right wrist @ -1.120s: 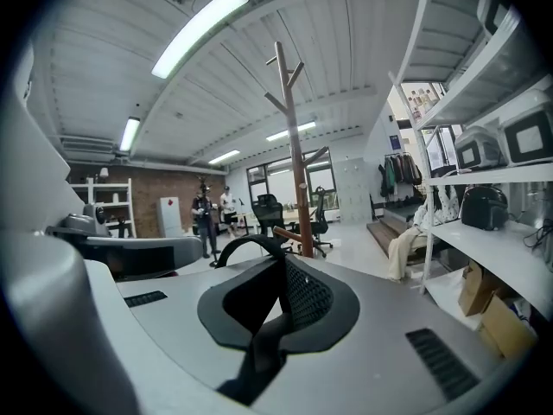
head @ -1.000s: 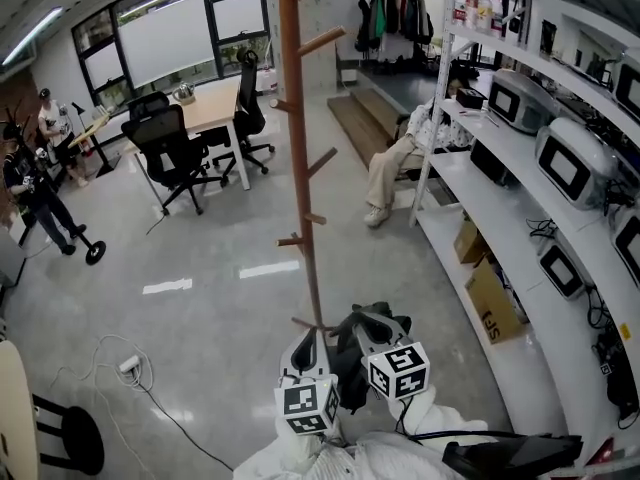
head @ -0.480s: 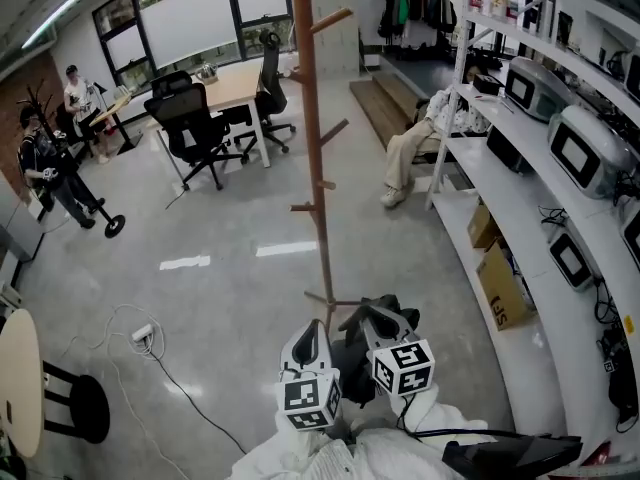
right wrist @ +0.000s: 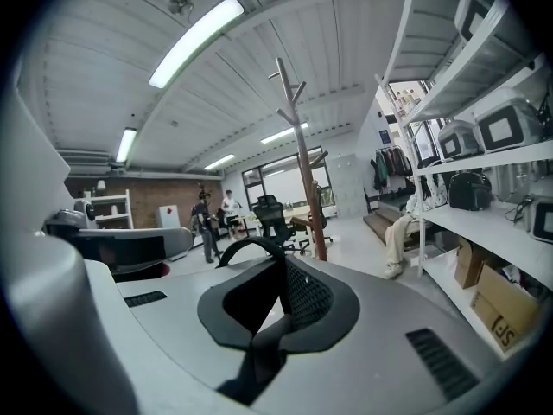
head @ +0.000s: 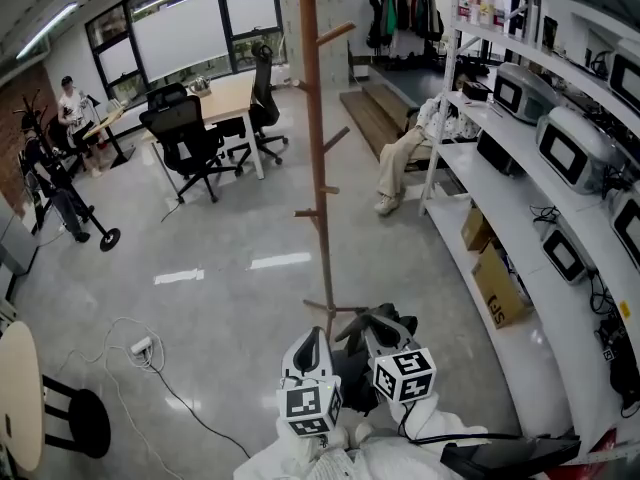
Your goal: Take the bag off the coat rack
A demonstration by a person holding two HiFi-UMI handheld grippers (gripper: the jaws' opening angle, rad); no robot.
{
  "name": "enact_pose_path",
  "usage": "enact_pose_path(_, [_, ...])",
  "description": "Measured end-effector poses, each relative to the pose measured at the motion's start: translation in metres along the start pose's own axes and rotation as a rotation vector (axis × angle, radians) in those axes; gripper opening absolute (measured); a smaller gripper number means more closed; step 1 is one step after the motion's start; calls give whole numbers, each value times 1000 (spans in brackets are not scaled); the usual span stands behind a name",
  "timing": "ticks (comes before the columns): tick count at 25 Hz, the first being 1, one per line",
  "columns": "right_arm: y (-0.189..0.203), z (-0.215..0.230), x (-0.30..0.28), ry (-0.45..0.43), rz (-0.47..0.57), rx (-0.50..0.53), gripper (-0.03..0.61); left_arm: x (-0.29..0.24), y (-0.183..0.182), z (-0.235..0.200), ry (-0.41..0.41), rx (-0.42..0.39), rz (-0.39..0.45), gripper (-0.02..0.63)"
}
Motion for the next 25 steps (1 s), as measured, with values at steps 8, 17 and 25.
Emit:
enact_pose_path(8, [-1, -12, 4, -5, 4, 19, 23, 8, 1, -10, 0, 27, 3, 3])
enact_pose_path(17, [1, -17, 5, -7, 3, 39, 23, 9, 0, -6, 6, 23, 10, 3])
enact_pose_path(25, [0, -12, 8, -3, 3, 40, 23, 7, 0, -3, 4, 29, 9, 3])
Point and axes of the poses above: the fingertips, and each gripper's own axes: x backward along the fingers, z to its right, y out of its underside, the point moved 3 cm from there along x, backward along the fingers, and after that the axes turned 11 degrees about -z, right-handed, at the moved point
